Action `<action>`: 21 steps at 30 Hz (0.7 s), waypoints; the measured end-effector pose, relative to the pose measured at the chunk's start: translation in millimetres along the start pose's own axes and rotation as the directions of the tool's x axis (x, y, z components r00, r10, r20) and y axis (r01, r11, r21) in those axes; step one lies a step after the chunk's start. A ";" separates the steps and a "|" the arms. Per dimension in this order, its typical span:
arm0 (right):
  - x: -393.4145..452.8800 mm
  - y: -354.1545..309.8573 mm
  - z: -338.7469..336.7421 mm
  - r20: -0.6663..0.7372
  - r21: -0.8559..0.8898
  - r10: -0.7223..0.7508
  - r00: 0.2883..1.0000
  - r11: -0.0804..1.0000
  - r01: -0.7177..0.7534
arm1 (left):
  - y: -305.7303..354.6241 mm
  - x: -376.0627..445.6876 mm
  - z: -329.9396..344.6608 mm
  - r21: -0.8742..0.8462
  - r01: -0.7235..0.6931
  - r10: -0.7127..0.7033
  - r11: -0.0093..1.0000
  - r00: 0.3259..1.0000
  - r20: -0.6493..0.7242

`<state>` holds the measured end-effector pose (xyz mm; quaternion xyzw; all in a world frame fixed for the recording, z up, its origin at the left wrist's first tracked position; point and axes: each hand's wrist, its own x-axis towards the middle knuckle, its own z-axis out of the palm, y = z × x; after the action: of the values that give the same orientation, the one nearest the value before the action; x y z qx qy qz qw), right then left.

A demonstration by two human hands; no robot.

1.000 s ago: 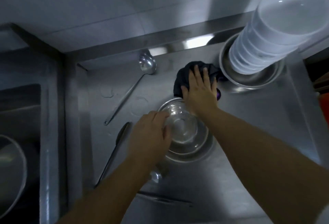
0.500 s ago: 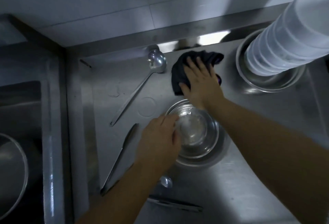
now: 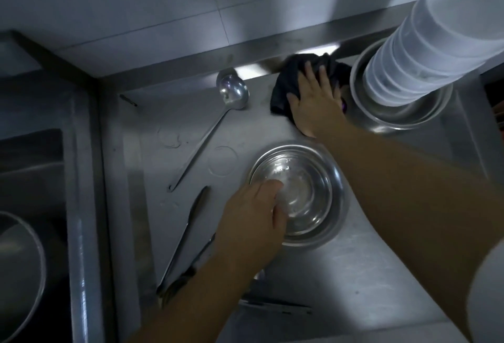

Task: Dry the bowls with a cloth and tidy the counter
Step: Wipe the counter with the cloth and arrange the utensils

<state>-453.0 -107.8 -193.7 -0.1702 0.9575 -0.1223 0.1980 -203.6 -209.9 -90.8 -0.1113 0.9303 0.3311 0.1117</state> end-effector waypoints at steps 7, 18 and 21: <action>-94.7 49.6 23.5 0.008 -0.009 -0.084 0.996 0.996 0.084 | -2.9 -13.9 0.6 0.028 -0.022 0.023 0.999 1.000 -0.006; -312.3 171.9 60.4 0.014 -0.146 -0.023 1.000 0.989 0.025 | 32.8 1.9 28.5 0.049 -0.005 0.000 0.999 0.994 0.112; -348.3 197.8 60.2 0.025 -0.163 0.010 1.000 0.987 -0.005 | 46.9 24.1 42.9 0.029 0.051 -0.055 0.998 0.988 0.148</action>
<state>-181.7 192.9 -189.5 -0.1838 0.9623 -0.0405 0.1962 -234.0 -150.2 -102.3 -0.1097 0.9203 0.3235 0.1908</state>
